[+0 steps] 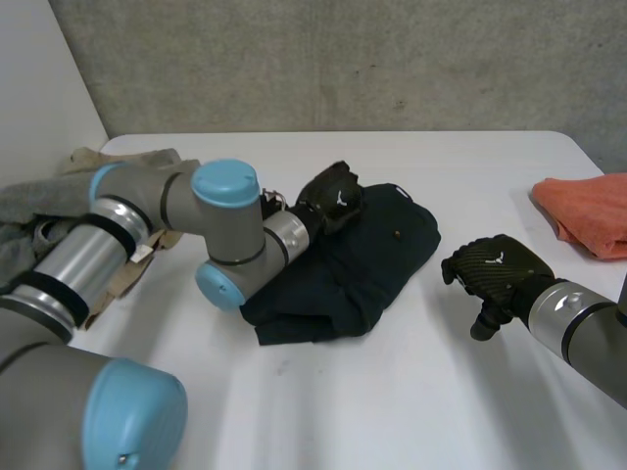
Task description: Fold the laundry.
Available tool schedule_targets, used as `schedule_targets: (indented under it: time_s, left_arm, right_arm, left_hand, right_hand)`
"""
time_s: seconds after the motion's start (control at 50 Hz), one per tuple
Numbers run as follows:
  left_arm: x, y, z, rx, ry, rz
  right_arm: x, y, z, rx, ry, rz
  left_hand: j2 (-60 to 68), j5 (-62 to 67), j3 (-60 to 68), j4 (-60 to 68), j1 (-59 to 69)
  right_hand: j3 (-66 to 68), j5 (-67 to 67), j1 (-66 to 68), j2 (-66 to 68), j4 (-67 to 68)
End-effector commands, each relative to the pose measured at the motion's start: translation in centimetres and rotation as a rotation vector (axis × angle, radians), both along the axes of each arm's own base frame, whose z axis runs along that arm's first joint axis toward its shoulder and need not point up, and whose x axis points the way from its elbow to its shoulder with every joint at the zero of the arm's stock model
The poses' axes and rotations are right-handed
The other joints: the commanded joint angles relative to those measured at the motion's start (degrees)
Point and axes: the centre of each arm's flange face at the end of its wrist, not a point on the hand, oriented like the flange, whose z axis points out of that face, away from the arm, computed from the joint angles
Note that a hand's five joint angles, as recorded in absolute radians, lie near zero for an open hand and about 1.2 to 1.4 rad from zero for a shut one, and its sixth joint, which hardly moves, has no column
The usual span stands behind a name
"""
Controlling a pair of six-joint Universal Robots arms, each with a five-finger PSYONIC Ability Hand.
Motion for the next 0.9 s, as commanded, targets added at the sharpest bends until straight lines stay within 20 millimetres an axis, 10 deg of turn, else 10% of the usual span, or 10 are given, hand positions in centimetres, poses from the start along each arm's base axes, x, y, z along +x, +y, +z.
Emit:
schedule_targets:
  time_s: [0.02, 0.52, 0.9]
  left_arm:
    - [0.7, 0.4, 2.7, 0.113, 0.118, 0.023]
    - [1.2, 0.6, -1.5, 0.220, -0.023, 0.026]
    - [0.4, 0.4, -2.8, 0.084, -0.091, 0.002]
  right_arm:
    - [0.0, 0.1, 0.2, -0.008, -0.003, 0.003]
    - [-0.2, -0.2, 0.1, -0.020, -0.003, -0.010]
    - [-0.7, -0.9, 0.2, -0.040, 0.007, -0.022]
  left_hand:
    - [11.63, 12.11, 12.22, 11.60, 15.11]
    - [-29.05, -28.57, -28.46, -29.07, -25.56]
    - [-26.04, -25.56, -25.45, -26.07, -22.55]
  right_hand:
    - [2.43, 3.95, 2.29, 2.35, 2.59]
    - [2.43, 3.95, 2.29, 2.35, 2.59]
    - [2.43, 3.95, 2.29, 2.35, 2.59]
